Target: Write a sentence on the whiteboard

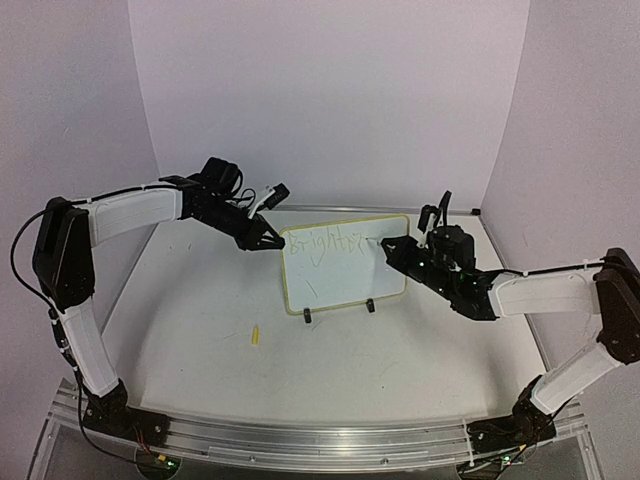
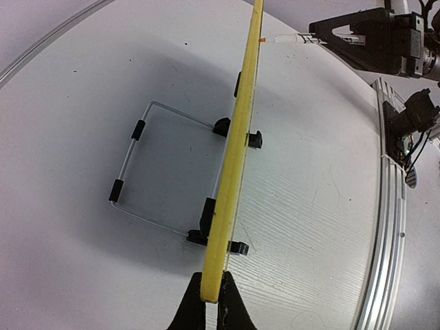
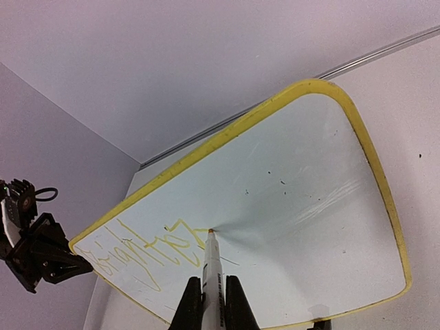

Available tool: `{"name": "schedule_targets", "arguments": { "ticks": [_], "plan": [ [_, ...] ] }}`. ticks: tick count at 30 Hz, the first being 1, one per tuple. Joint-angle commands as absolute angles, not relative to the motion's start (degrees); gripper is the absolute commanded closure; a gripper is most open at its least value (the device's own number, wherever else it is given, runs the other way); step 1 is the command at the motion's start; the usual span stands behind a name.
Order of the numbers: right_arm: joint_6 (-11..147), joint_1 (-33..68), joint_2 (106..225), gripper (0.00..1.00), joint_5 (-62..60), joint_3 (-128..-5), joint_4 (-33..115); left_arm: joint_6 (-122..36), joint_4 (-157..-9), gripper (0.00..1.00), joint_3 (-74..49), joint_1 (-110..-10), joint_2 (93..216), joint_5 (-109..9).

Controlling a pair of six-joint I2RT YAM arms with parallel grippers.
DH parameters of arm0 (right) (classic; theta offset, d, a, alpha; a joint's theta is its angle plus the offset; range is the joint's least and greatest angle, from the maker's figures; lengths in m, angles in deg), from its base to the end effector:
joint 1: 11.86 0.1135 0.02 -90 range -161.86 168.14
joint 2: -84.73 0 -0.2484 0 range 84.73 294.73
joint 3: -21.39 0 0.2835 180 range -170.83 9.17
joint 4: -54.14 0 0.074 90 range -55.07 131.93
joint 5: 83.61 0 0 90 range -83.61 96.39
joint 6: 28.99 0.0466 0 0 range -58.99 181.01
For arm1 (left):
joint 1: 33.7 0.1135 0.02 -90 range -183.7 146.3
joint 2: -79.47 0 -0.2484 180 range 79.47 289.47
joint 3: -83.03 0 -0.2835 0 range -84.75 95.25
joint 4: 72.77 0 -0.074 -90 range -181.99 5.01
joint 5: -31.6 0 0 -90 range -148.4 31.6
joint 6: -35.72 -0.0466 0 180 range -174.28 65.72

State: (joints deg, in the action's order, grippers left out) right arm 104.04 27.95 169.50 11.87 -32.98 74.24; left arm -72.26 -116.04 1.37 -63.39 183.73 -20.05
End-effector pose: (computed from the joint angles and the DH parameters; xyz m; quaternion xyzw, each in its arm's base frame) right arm 0.2796 0.2273 0.1959 0.0522 0.7657 0.3959 0.5042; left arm 0.3639 -0.2408 0.2413 0.4625 0.7635 -0.3398 0.2962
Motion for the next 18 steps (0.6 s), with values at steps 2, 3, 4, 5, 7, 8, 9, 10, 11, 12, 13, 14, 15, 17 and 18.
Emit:
{"name": "schedule_targets", "arguments": {
  "ticks": [2,3,4,5,7,8,9,10,11,12,13,14,15,17,18],
  "plan": [
    [101.2,27.6,165.1,1.0,11.0,-33.2,72.9,-74.4,-116.9,1.0,1.7,-63.7,181.7,-22.4],
    [100.9,27.6,164.1,1.0,10.7,-33.1,72.3,-74.4,-116.9,1.0,1.7,-63.7,181.7,-22.3],
    [100.5,27.4,163.2,1.0,10.4,-32.8,71.7,-74.3,-116.8,1.0,1.6,-63.7,181.8,-22.3],
    [100.2,27.1,162.3,1.0,9.7,-32.6,71.1,-74.4,-116.8,1.0,1.6,-63.7,181.8,-22.3],
    [99.6,26.3,160.6,1.0,8.0,-31.9,70.3,-74.3,-116.8,1.0,1.6,-63.8,181.8,-22.3],
    [99.2,25.9,159.8,1.0,7.1,-31.7,69.8,-74.2,-116.7,1.0,1.5,-63.7,181.8,-22.3],
    [98.8,25.4,159.1,1.0,6.1,-31.6,69.5,-74.3,-116.7,1.0,1.5,-63.7,181.8,-22.2],
    [98.3,24.9,158.3,1.0,4.7,-31.3,69.1,-74.3,-116.7,1.0,1.5,-63.8,181.8,-22.2],
    [98.0,24.2,157.9,1.0,3.4,-31.1,69.0,-74.3,-116.7,1.0,1.5,-63.8,181.8,-22.2],
    [97.8,23.5,157.3,1.0,2.0,-30.8,68.9,-74.3,-116.7,1.0,1.6,-63.8,181.8,-22.2],
    [97.6,22.7,156.8,1.0,0.5,-30.6,68.9,-74.2,-116.8,1.0,1.6,-63.8,181.8,-22.2],
    [97.5,21.9,156.5,1.0,-1.0,-30.3,68.9,-74.2,-116.8,1.0,1.5,-63.9,181.7,-22.2],
    [97.3,21.0,156.1,1.0,-2.3,-30.0,68.9,-74.2,-116.7,1.0,1.4,-63.9,181.7,-22.3],
    [97.1,19.6,155.9,1.0,-4.7,-29.5,68.9,-74.3,-116.7,1.0,1.4,-63.9,181.6,-22.3],
    [97.1,19.0,156.0,1.0,-5.8,-29.4,69.0,-74.3,-116.7,1.0,1.4,-64.0,181.7,-22.3]
  ]
}}
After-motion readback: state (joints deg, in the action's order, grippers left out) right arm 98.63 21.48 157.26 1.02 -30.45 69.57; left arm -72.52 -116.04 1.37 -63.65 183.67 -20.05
